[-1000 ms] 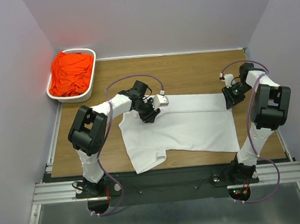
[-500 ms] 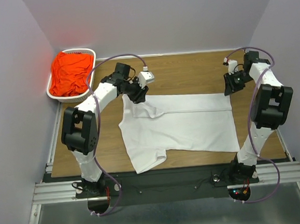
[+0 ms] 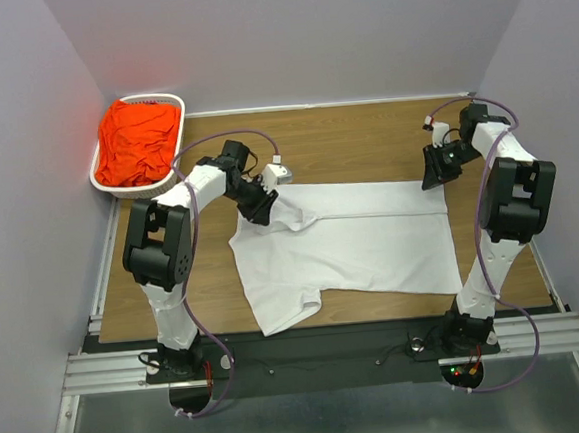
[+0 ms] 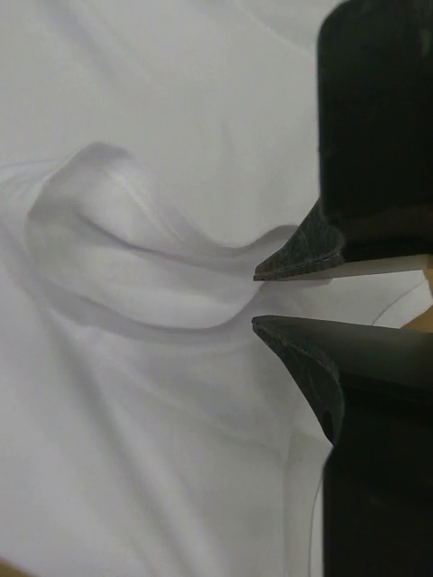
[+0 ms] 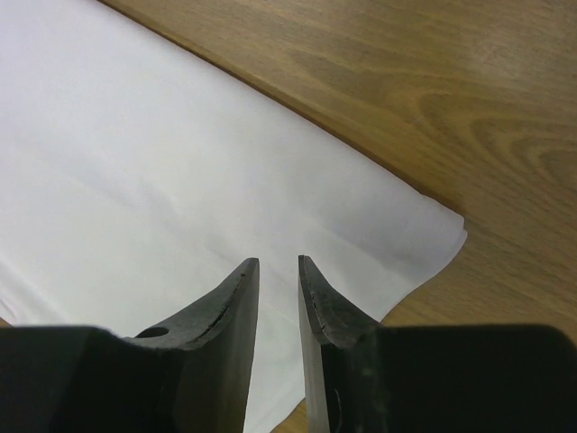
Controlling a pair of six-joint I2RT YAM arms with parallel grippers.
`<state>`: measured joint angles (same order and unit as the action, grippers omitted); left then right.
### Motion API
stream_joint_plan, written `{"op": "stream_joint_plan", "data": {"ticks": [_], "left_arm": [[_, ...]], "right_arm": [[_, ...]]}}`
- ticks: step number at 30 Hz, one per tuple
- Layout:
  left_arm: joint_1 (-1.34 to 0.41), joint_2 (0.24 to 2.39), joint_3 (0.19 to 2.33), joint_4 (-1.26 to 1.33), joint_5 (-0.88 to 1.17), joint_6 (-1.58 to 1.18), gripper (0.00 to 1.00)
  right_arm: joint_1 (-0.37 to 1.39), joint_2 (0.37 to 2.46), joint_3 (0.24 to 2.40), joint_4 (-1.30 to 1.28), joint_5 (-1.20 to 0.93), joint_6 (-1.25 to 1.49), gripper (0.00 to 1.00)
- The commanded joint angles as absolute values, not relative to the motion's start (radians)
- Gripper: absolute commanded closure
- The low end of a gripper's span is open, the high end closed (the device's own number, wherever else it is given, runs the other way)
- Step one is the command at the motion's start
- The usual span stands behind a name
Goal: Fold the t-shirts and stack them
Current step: Fold the tshirt
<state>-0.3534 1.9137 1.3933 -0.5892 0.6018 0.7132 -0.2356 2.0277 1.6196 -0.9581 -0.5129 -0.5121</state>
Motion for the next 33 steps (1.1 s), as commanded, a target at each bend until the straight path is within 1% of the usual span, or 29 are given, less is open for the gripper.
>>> {"op": "stream_joint_plan", "data": {"ticks": [1, 6, 10, 13, 14, 15, 18, 22, 26, 28, 29, 30, 32, 33], "left_arm": [[-0.362, 1.789, 1.313, -0.715, 0.589, 0.828, 0.67], [-0.371, 1.761, 1.290, -0.768, 0.537, 0.902, 0.67], [-0.373, 1.741, 1.342, -0.753, 0.592, 0.920, 0.64], [-0.373, 1.755, 1.391, -0.643, 0.621, 0.815, 0.59], [-0.373, 1.762, 1.402, -0.609, 0.626, 0.786, 0.53], [-0.376, 1.773, 1.423, -0.576, 0.624, 0.713, 0.51], [-0.402, 1.859, 1.485, -0.497, 0.615, 0.640, 0.48], [-0.463, 1.920, 1.499, -0.443, 0.588, 0.584, 0.48], [-0.566, 1.933, 1.442, -0.426, 0.526, 0.595, 0.48], [-0.601, 1.939, 1.405, -0.436, 0.517, 0.603, 0.51], [-0.604, 1.940, 1.399, -0.455, 0.514, 0.606, 0.52], [-0.604, 1.937, 1.391, -0.469, 0.515, 0.620, 0.56], [-0.600, 1.908, 1.364, -0.517, 0.518, 0.649, 0.59], [-0.592, 1.887, 1.349, -0.523, 0.523, 0.663, 0.59]], "right_arm": [[-0.233, 1.997, 1.601, -0.971, -0.537, -0.522, 0.70], [-0.227, 1.990, 1.606, -0.986, -0.557, -0.526, 0.70], [-0.216, 1.990, 1.620, -0.989, -0.566, -0.515, 0.70], [-0.210, 1.999, 1.626, -0.988, -0.565, -0.509, 0.71], [-0.207, 2.006, 1.629, -0.986, -0.565, -0.508, 0.71], [-0.207, 2.009, 1.631, -0.986, -0.565, -0.505, 0.71], [-0.204, 2.022, 1.635, -0.985, -0.566, -0.499, 0.72], [-0.199, 2.031, 1.641, -0.980, -0.565, -0.491, 0.73], [-0.196, 2.046, 1.635, -0.974, -0.551, -0.488, 0.74], [-0.195, 2.055, 1.626, -0.970, -0.542, -0.488, 0.74], [-0.195, 2.057, 1.625, -0.968, -0.531, -0.489, 0.75], [-0.195, 2.060, 1.623, -0.966, -0.526, -0.492, 0.75], [-0.195, 2.060, 1.620, -0.968, -0.519, -0.500, 0.75], [-0.195, 2.057, 1.620, -0.968, -0.515, -0.503, 0.75]]}}
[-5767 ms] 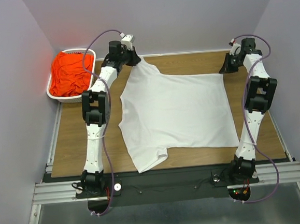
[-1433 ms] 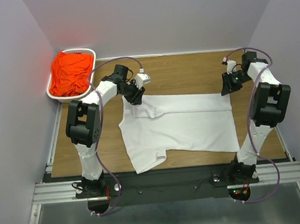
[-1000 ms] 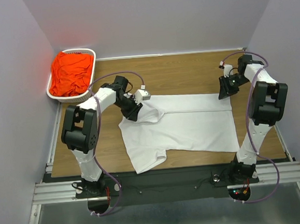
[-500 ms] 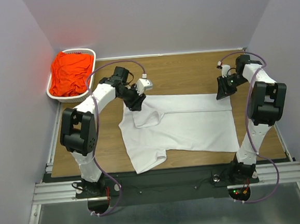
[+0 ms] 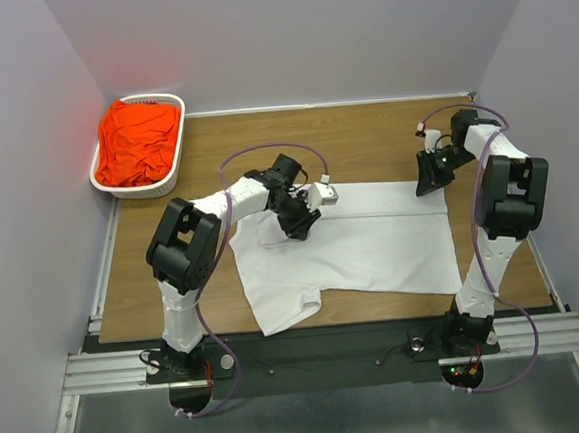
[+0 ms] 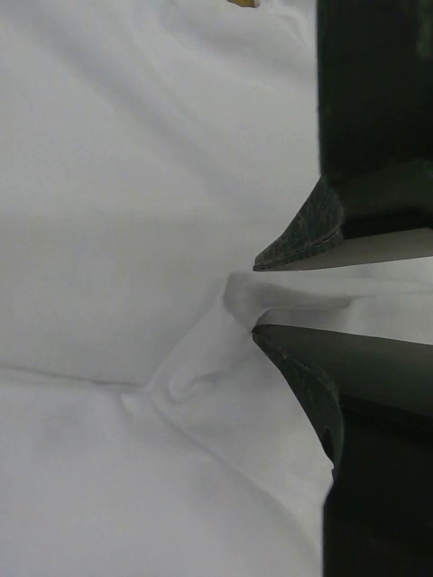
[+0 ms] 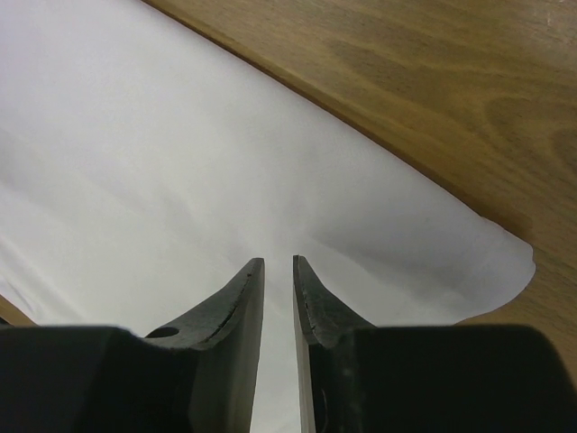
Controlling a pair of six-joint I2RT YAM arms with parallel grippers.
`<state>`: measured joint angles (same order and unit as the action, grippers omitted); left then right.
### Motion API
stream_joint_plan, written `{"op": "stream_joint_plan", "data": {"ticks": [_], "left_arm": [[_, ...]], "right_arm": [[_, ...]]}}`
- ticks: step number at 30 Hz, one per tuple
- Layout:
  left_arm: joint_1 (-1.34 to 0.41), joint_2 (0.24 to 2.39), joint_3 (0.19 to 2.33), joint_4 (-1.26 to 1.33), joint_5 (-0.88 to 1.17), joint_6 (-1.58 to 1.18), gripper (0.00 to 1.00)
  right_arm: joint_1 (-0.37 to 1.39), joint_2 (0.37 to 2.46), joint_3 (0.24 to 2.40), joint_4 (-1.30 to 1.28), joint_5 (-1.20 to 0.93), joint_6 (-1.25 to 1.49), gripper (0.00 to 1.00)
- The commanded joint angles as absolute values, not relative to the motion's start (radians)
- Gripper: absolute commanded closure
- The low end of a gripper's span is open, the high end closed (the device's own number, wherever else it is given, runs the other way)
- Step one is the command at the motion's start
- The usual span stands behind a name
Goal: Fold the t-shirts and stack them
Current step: Fold the tshirt
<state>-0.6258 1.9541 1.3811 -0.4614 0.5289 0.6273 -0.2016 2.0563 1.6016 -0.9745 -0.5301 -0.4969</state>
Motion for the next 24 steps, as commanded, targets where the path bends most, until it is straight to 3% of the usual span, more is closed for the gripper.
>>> {"op": "stream_joint_plan", "data": {"ticks": [1, 8, 11, 14, 19, 24], "left_arm": [[-0.568, 1.835, 1.321, -0.523, 0.544, 0.675, 0.59], [-0.355, 1.687, 1.298, -0.370, 0.637, 0.487, 0.44], [-0.287, 1.713, 1.324, -0.293, 0.629, 0.355, 0.40], [-0.236, 1.784, 1.382, -0.269, 0.608, 0.260, 0.28], [-0.193, 1.891, 1.459, -0.249, 0.558, 0.103, 0.27], [-0.181, 1.950, 1.482, -0.242, 0.575, 0.045, 0.34]], "right_arm": [[-0.195, 2.057, 1.626, -0.969, -0.515, -0.505, 0.75], [-0.195, 2.071, 1.701, -0.939, -0.537, -0.451, 0.75], [-0.195, 2.088, 1.733, -0.905, -0.522, -0.419, 0.75], [-0.195, 2.121, 1.779, -0.873, -0.505, -0.373, 0.75], [-0.195, 2.174, 1.833, -0.858, -0.499, -0.331, 0.75], [-0.186, 2.204, 1.830, -0.830, -0.480, -0.318, 0.75]]}}
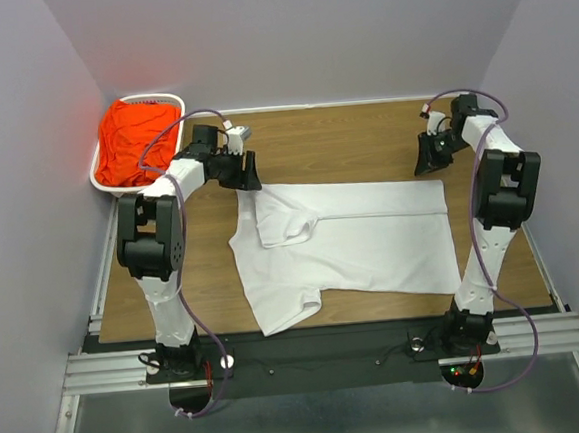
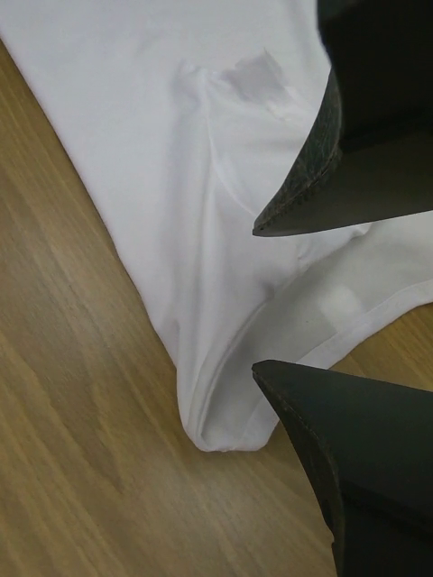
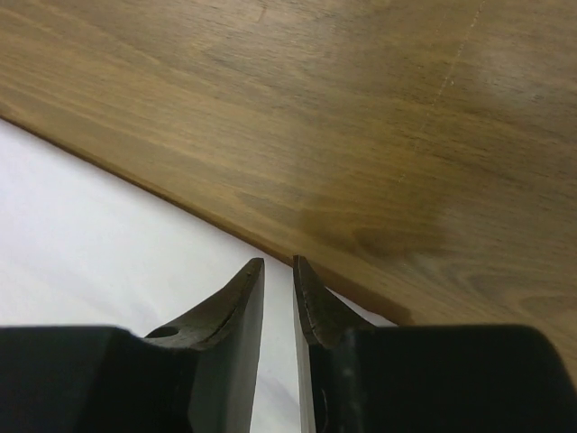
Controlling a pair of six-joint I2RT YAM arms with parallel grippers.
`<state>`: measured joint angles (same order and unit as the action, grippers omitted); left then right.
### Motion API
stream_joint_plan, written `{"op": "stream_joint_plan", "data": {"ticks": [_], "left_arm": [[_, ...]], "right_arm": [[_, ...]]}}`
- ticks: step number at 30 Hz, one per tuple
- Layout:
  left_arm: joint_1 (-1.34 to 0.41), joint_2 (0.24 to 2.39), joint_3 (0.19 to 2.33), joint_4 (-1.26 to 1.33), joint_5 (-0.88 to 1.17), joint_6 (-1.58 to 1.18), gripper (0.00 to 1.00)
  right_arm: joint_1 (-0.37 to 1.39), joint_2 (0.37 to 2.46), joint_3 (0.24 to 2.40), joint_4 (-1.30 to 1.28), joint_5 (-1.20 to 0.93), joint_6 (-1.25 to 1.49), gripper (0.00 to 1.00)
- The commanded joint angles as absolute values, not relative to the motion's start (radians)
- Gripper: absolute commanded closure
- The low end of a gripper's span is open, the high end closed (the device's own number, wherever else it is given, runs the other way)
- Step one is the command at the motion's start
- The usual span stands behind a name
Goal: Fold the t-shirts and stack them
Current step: Fold the tshirt
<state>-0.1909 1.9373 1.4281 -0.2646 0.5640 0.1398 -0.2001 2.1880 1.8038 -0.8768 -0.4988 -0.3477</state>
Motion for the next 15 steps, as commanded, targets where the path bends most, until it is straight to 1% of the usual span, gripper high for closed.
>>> {"op": "stream_joint_plan", "data": {"ticks": [1, 5, 6, 8, 9, 11, 12, 13, 14, 15], "left_arm": [[-0.179, 1.966, 1.486, -0.239, 0.580, 0.029, 0.34], [-0.173, 2.006, 1.494, -0.227, 0.578, 0.005, 0.41], [-0.164, 2.014, 1.496, -0.227, 0.575, 0.005, 0.47], [-0.152, 2.031, 1.491, -0.230, 0.569, 0.003, 0.56], [-0.138, 2.033, 1.488, -0.230, 0.569, -0.018, 0.65], [-0.123, 2.036, 1.476, -0.241, 0.560, -0.011, 0.76], [-0.118, 2.034, 1.474, -0.247, 0.555, -0.006, 0.86], [-0.109, 2.036, 1.468, -0.253, 0.552, -0.006, 0.91], [-0.106, 2.036, 1.465, -0.261, 0.545, 0.024, 0.99], [-0.103, 2.036, 1.463, -0.265, 0.537, 0.034, 1.00]], "right_arm": [[-0.184, 2.210, 1.829, -0.827, -0.476, -0.314, 0.75], [-0.178, 2.235, 1.818, -0.808, -0.453, -0.311, 0.75], [-0.178, 2.241, 1.815, -0.804, -0.442, -0.310, 0.75], [-0.178, 2.255, 1.812, -0.802, -0.425, -0.311, 0.75], [-0.178, 2.258, 1.810, -0.799, -0.407, -0.313, 0.75], [-0.178, 2.266, 1.799, -0.795, -0.388, -0.313, 0.76], [-0.178, 2.267, 1.798, -0.795, -0.373, -0.316, 0.75], [-0.178, 2.270, 1.793, -0.792, -0.368, -0.314, 0.76], [-0.178, 2.273, 1.792, -0.788, -0.364, -0.316, 0.75], [-0.178, 2.275, 1.792, -0.788, -0.365, -0.316, 0.75]]}}
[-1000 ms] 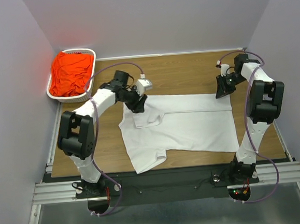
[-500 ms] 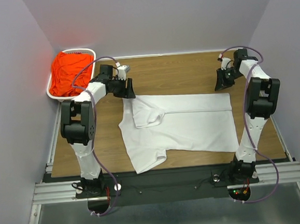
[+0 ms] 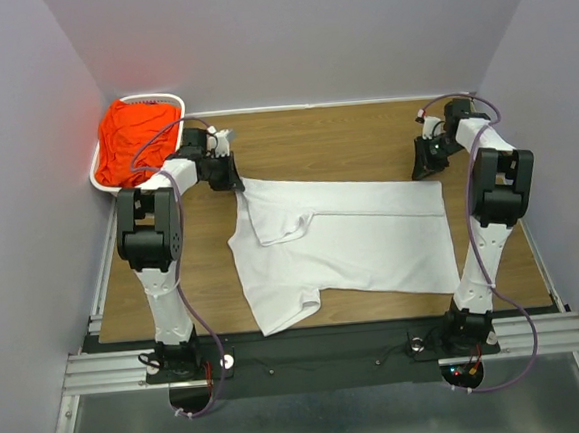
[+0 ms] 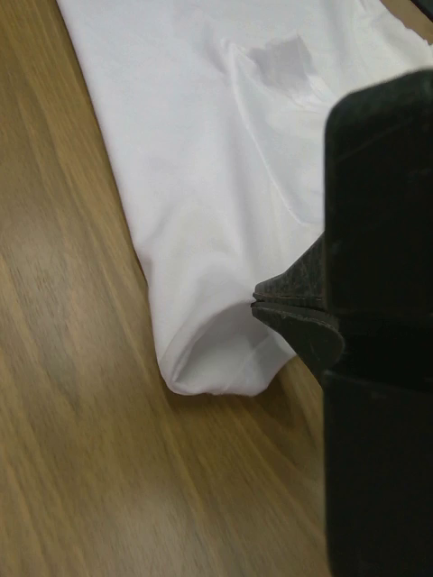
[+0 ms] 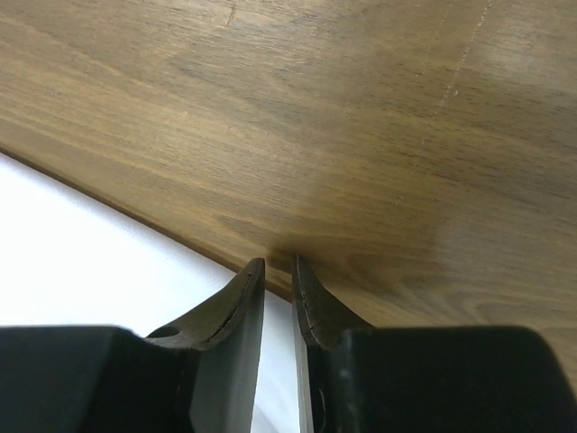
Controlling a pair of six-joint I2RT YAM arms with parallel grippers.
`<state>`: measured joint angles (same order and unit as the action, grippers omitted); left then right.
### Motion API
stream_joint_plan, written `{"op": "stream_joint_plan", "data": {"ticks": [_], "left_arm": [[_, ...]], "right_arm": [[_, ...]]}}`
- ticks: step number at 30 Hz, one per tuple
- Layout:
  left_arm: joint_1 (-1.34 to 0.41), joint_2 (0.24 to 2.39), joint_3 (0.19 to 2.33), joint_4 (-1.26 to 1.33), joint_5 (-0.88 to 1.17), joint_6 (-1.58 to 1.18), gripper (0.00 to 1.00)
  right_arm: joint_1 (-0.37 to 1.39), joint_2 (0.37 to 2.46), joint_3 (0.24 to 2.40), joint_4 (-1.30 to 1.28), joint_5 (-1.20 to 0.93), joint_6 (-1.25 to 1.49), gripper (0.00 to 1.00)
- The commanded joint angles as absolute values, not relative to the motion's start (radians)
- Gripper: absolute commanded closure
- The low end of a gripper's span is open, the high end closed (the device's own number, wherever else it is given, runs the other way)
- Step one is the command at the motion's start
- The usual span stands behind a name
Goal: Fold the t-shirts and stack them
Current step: Fold the tshirt
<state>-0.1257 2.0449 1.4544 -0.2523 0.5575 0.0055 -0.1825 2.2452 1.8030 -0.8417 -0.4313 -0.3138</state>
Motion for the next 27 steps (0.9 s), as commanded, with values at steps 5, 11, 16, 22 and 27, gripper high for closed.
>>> {"op": "stream_joint_plan", "data": {"ticks": [5, 11, 16, 22, 27], "left_arm": [[-0.100, 2.058, 1.474, -0.265, 0.497, 0.049, 1.00], [-0.098, 2.098, 1.503, -0.295, 0.491, 0.063, 0.79], [-0.089, 2.125, 1.526, -0.293, 0.489, 0.043, 0.68], [-0.077, 2.112, 1.585, -0.310, 0.505, 0.066, 0.57], [-0.078, 1.932, 1.520, -0.281, 0.523, 0.126, 0.49]], "right_arm": [[-0.175, 2.286, 1.799, -0.784, -0.373, -0.307, 0.75], [-0.161, 2.307, 1.827, -0.782, -0.356, -0.305, 0.75], [-0.153, 2.353, 1.906, -0.778, -0.339, -0.288, 0.75], [-0.150, 2.366, 2.039, -0.779, -0.285, -0.267, 0.76], [-0.152, 2.177, 1.965, -0.779, -0.290, -0.279, 0.72]]}}
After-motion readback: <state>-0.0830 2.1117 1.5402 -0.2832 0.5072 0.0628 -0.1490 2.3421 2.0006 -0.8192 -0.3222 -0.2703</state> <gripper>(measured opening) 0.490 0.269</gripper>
